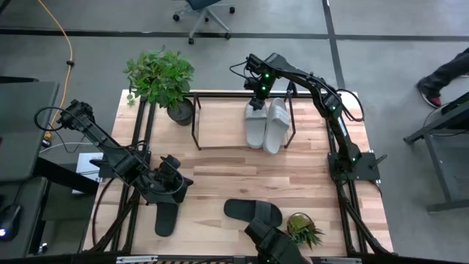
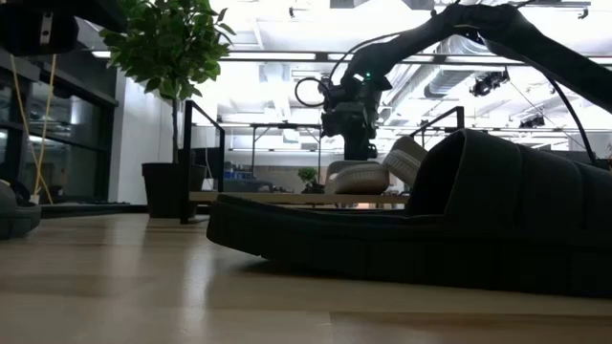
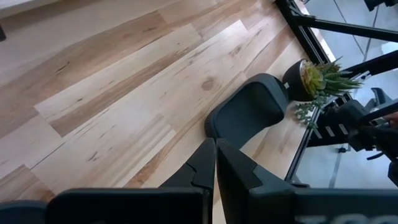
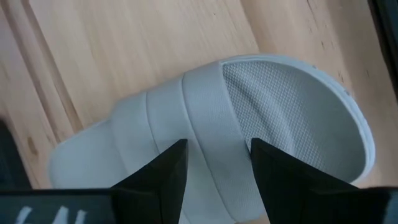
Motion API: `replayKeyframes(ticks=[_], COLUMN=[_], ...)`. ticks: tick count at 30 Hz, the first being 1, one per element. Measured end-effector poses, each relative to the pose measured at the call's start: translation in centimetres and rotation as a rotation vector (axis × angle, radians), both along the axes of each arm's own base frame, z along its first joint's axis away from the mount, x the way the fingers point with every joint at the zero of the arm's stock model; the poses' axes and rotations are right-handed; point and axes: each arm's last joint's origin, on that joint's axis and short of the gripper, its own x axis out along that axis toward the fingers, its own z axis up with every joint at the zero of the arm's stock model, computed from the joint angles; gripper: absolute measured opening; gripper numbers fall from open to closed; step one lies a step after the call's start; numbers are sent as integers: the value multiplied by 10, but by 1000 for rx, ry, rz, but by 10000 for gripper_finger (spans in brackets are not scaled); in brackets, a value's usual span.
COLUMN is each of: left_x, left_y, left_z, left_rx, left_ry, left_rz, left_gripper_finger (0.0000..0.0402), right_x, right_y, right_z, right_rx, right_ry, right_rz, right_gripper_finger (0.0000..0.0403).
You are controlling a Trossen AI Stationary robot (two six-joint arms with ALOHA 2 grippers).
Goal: Pick and place slides into the shelf
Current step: Adjust the slippers on the shelf
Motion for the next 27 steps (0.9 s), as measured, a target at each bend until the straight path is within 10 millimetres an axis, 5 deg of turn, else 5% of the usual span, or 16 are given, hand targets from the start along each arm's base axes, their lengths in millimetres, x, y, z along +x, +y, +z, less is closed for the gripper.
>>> replayKeyframes(ticks=[21, 27], left_x=[0, -1], left_y=[0, 1], left_z=[0, -1], left_rx=[5, 15], left_ry=[4, 19], left_rz=[-3, -3], left_gripper_finger=[5, 5], right_x=[24, 37], right_y=[9, 23], right_z=[2, 22], right_rx=[-84, -247], right_ry=[-121, -82], right_rz=[58, 121], right_gripper_finger=[165, 165])
